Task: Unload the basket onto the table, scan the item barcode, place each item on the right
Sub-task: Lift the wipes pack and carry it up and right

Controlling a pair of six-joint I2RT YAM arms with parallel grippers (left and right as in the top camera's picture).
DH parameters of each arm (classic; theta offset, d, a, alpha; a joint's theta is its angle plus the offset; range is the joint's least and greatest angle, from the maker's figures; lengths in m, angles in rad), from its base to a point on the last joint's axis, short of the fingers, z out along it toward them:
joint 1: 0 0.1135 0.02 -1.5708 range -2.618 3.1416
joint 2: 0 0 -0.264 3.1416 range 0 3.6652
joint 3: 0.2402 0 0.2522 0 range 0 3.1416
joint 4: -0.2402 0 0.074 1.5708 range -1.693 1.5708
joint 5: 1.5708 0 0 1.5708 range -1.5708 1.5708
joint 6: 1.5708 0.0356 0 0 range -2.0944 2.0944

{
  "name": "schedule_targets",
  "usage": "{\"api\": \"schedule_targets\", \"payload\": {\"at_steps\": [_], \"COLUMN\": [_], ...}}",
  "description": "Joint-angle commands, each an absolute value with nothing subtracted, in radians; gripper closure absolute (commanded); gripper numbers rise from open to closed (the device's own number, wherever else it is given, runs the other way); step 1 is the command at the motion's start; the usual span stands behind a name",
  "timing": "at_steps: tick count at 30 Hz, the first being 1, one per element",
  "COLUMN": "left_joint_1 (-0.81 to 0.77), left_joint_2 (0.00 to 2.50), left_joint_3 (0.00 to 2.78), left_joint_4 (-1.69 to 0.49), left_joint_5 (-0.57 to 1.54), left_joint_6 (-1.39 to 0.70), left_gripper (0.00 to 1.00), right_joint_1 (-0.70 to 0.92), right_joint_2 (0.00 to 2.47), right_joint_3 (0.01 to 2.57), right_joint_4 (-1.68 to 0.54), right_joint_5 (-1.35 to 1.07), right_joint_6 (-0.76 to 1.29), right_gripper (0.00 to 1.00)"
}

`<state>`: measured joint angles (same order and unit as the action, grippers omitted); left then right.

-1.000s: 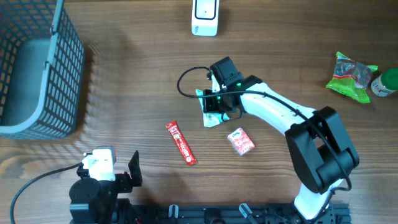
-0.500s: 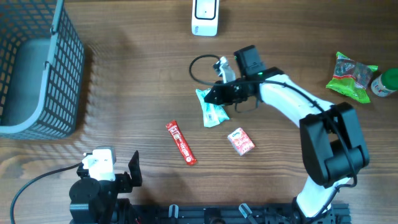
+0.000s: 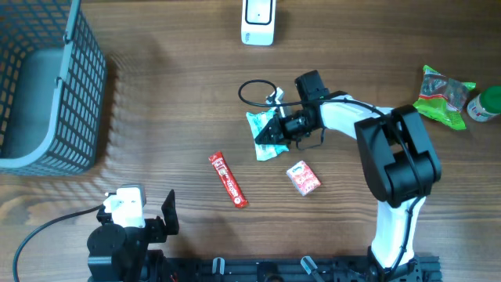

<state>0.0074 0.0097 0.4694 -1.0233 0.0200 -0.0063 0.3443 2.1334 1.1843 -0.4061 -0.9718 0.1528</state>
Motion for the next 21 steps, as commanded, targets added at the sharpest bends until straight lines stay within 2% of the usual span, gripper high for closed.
{"api": "schedule_targets", "payload": {"at_steps": [1, 10, 14, 17, 21], "left_joint_1": [0.002, 0.002, 0.002, 0.002, 0.002], "left_joint_2": [0.005, 0.005, 0.005, 0.005, 0.005], "left_joint_3": [0.462, 0.462, 0.462, 0.462, 0.462], "left_joint_4": [-1.022, -1.022, -1.022, -1.022, -1.022], "left_joint_5": [0.010, 0.010, 0.010, 0.010, 0.010], "left_joint_6": [-0.016, -0.016, -0.016, -0.016, -0.016], "left_gripper": [0.00, 0.00, 0.00, 0.00, 0.00], "right_joint_1": [0.342, 0.342, 0.320, 0.295, 0.268], "right_joint_2": [2.225, 2.281, 2.321, 2.297, 2.194], "right_joint_3": [1.169, 1.169, 1.169, 1.186, 1.230], "right_joint_4": [-0.408, -0.508, -0.504, -0.566, -0.690], "right_joint_5": [-0.842, -0.841, -0.918, -0.914, -0.914], "right_joint_6": [0.224, 0.290, 0.286, 0.226, 0.164], "right_gripper": [0.96, 0.96, 0.93, 0.65, 0.42]}}
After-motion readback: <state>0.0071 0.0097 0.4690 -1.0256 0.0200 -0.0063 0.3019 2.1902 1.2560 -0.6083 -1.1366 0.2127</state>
